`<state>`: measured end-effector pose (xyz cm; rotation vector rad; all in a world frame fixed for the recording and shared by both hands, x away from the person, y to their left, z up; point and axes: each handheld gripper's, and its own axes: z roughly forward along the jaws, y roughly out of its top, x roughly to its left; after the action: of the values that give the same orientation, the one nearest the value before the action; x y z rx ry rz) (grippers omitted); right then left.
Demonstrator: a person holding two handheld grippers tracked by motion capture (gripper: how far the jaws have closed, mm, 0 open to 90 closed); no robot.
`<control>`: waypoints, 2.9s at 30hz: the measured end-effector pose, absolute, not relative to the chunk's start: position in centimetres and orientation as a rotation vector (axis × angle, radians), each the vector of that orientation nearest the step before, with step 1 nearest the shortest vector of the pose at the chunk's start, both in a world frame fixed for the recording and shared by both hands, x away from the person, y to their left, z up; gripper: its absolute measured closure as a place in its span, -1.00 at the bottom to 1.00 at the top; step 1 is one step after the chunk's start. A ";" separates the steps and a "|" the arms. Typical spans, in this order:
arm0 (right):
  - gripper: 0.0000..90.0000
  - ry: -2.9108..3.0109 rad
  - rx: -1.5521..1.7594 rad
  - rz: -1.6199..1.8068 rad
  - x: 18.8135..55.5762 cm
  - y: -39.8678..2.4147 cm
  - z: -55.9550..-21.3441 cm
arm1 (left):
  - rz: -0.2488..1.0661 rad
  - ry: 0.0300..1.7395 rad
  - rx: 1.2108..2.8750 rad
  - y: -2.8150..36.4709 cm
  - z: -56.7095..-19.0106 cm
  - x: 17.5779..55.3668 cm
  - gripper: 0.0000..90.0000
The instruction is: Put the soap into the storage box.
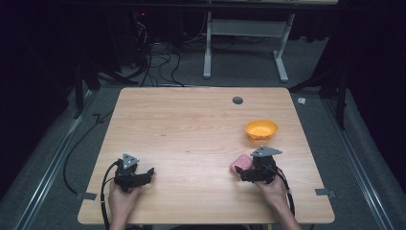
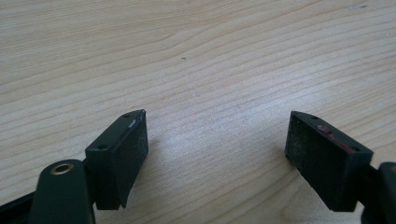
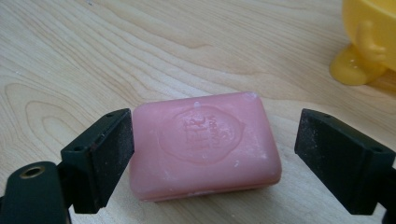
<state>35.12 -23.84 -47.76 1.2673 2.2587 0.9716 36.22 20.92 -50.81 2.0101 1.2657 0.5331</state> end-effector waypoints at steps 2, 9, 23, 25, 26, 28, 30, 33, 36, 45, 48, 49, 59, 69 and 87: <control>-0.73 2.275 1.272 0.968 35.2 -23.6 -47.9 | 0.533 1.266 2.010 20.9 -50.8 36.2 -0.52; -0.73 2.310 1.235 0.911 35.6 -22.8 -48.6 | 0.533 1.266 2.010 20.9 -50.8 36.2 -0.52; -0.73 2.347 1.241 0.849 36.1 -22.3 -49.6 | 0.531 1.266 2.009 20.9 -50.8 36.2 -0.52; -0.73 2.347 1.246 0.868 36.2 -22.5 -49.9 | 0.531 1.266 2.009 20.9 -50.8 36.2 -0.52; -0.73 2.343 1.244 0.875 36.1 -22.5 -50.0 | 0.531 1.266 2.009 20.9 -50.8 36.2 -0.52; -0.72 2.336 1.238 0.892 36.0 -22.6 -50.1 | 0.531 1.266 2.009 20.9 -50.8 36.2 -0.52; -0.72 2.334 1.236 0.898 36.0 -22.6 -50.1 | 0.531 1.266 2.009 20.9 -50.8 36.2 -0.52; -0.71 2.331 1.240 0.893 36.0 -22.5 -50.1 | 0.531 1.266 2.009 20.9 -50.8 36.2 -0.52; -0.71 2.327 1.243 0.891 36.0 -22.5 -50.1 | 0.531 1.266 2.009 20.9 -50.8 36.2 -0.52; -0.70 2.329 1.256 0.893 35.9 -22.3 -49.9 | 0.531 1.266 2.009 20.9 -50.8 36.2 -0.52; -0.70 2.337 1.255 0.900 35.8 -22.2 -49.9 | 0.531 1.266 2.009 20.9 -50.8 36.2 -0.52; -0.70 2.337 1.255 0.897 35.8 -22.2 -49.9 | 0.531 1.266 2.009 20.9 -50.8 36.2 -0.52; -0.70 2.330 1.253 0.929 35.5 -22.4 -49.2 | 0.531 1.266 2.009 20.9 -50.8 36.2 -0.52; -0.70 2.306 1.268 0.959 35.2 -22.8 -48.6 | 0.531 1.266 2.009 20.9 -50.8 36.2 -0.52; -0.70 2.234 1.314 1.002 34.9 -24.1 -47.5 | 0.531 1.266 2.009 20.9 -50.8 36.2 -0.52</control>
<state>34.93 -24.09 -47.50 1.3142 2.2339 1.0021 36.22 20.92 -50.81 2.0089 1.2661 0.5314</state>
